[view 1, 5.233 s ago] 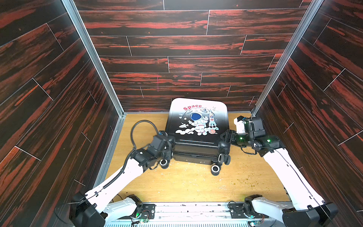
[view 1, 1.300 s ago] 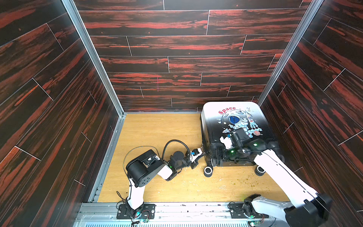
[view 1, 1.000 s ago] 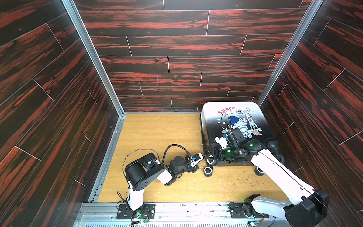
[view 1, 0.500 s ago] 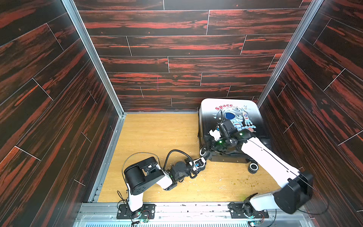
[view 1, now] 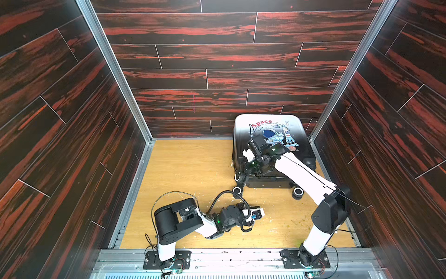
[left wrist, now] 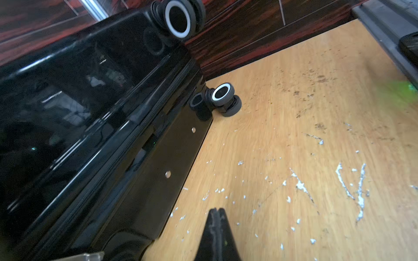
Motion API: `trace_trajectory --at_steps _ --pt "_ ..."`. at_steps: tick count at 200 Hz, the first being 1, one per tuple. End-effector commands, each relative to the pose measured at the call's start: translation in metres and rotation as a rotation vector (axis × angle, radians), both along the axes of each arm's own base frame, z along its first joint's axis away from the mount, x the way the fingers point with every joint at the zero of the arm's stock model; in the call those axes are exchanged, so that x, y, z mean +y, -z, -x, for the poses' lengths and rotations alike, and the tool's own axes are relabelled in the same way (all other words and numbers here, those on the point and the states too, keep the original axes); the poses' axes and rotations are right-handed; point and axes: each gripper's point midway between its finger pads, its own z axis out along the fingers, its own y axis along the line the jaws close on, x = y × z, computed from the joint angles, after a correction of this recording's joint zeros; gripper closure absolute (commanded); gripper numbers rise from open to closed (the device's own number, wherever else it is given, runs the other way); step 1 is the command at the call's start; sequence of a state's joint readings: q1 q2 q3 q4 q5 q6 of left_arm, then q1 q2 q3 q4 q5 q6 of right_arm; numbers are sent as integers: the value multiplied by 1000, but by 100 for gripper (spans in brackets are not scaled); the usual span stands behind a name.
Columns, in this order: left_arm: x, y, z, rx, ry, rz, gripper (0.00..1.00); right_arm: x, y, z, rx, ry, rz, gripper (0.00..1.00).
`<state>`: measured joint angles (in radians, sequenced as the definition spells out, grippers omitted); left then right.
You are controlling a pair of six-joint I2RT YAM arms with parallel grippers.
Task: Open the suitcase zippers
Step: Pick up the suitcase from the center of the board.
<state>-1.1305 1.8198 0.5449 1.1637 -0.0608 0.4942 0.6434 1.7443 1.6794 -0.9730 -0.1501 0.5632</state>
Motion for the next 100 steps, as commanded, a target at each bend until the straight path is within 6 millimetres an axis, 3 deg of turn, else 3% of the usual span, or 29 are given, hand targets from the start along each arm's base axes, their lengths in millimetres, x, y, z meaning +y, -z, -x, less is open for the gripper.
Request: trace_trajectory --at_steps 1,27,53,78,91,100 --pt "19 -34 0 55 -99 96 100 -21 -53 2 -240 -39 26 44" --pt "47 -57 -8 263 -319 133 100 -44 -80 12 -340 -12 28 27" --pt "72 -80 -5 455 -453 62 84 -69 -80 16 -377 36 106 22" --pt "102 -108 -16 538 -639 179 55 -111 -100 14 -503 203 150 22" --pt "123 -114 -22 629 -798 226 42 -123 -108 20 -547 245 134 22" --pt "124 -118 -21 700 -833 230 36 -125 -109 26 -563 246 112 22"
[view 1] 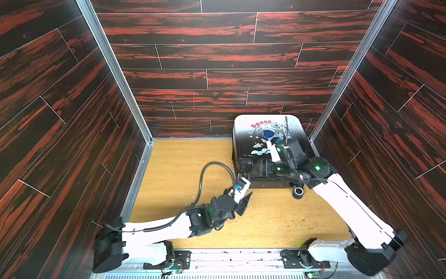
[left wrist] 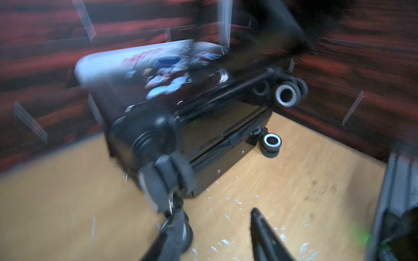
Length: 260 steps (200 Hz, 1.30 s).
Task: Open the suitcase zippers
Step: Pick up the suitcase from the center of the board.
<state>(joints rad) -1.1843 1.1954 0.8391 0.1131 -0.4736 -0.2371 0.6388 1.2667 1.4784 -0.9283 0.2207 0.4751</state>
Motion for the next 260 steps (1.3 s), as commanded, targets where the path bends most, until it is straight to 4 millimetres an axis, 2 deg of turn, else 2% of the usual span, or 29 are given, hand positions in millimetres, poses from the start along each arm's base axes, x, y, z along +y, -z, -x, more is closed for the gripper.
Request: trace_trajectory --at_steps 1,18,35,45,47,50,54,84,107,133,144,163,184,201,236,250,260 --pt "47 33 -5 264 -268 -70 35 -26 -12 1 -95 98 1 22" --pt "42 28 -4 373 -303 -45 31 -29 -3 10 -88 91 -14 22" --pt "28 20 -4 451 -282 10 27 -33 8 17 -79 93 -25 22" --pt "18 16 -7 484 -254 60 21 -34 11 22 -86 89 -38 22" --pt "16 15 -7 489 -248 71 17 -34 12 22 -87 90 -40 22" --pt "13 13 -8 500 -243 88 5 -35 12 23 -90 90 -43 22" --pt "11 13 -11 516 -241 109 2 -37 14 25 -90 92 -42 22" --pt "-1 22 -36 640 -276 194 2 -49 22 34 -93 114 -26 22" --pt "-14 33 -47 710 -297 194 4 -56 26 42 -97 123 -29 22" --pt "-32 34 -58 728 -284 206 7 -59 38 48 -81 119 -25 22" --pt "-36 36 -64 729 -292 195 9 -60 43 50 -74 121 -27 22" --pt "-32 51 -78 748 -347 155 17 -62 46 55 -75 121 -42 23" --pt "-27 63 -89 764 -379 132 30 -61 47 60 -86 105 -71 26" --pt "-30 59 -92 747 -365 139 41 -58 51 64 -88 83 -97 30" --pt "-26 53 -107 720 -393 111 50 -49 58 68 -78 41 -137 36" --pt "-24 53 -111 732 -392 127 61 -47 60 69 -79 27 -145 36" --pt "-27 52 -112 744 -381 153 74 -43 60 69 -85 9 -154 33"
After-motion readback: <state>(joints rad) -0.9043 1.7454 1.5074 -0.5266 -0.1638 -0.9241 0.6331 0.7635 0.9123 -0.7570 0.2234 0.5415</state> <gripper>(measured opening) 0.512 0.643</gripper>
